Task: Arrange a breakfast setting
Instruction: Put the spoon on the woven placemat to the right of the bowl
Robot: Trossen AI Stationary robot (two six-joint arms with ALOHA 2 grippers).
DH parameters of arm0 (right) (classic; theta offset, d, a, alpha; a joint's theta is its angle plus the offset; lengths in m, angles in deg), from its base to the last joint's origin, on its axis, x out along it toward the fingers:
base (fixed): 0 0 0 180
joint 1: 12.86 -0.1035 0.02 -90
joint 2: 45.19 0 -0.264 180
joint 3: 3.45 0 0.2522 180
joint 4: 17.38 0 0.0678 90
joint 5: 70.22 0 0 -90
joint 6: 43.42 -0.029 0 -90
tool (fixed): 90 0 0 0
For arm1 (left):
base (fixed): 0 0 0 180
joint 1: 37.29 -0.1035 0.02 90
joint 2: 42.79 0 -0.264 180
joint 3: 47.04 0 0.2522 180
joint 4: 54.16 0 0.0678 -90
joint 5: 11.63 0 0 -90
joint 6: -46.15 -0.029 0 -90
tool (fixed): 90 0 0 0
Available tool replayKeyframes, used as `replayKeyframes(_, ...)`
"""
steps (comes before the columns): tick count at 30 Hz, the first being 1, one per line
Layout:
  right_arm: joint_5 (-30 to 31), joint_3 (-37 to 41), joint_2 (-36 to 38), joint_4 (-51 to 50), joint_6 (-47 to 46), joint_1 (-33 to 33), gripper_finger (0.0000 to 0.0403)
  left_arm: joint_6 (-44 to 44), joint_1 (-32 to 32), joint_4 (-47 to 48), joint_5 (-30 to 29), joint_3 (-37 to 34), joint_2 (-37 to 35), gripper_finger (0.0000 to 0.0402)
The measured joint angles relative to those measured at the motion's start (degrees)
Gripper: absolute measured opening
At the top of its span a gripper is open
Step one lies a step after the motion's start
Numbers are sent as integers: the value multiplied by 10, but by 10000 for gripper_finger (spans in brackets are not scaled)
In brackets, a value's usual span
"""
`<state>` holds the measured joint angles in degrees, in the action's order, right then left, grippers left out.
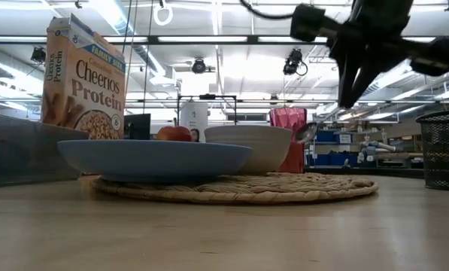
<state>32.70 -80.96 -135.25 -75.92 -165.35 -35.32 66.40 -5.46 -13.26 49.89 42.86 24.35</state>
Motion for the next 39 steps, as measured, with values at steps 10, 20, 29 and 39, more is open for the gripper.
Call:
replayKeyframes(10, -57, 4, -55, 26, 0, 22, 10, 16, 10, 33, 0, 0, -5, 281)
replayKeyframes(20, -59, 95, -25, 167, -5, 36, 10, 16, 13, 37, 0, 0, -5, 281)
replayKeyframes(29, -38, 102, -10, 194, -6, 30, 10, 23, 13, 35, 0, 0, -5, 281)
replayKeyframes(39, -42, 123, 2, 212, -4, 31, 10, 31, 11, 35, -16, 0, -5, 281)
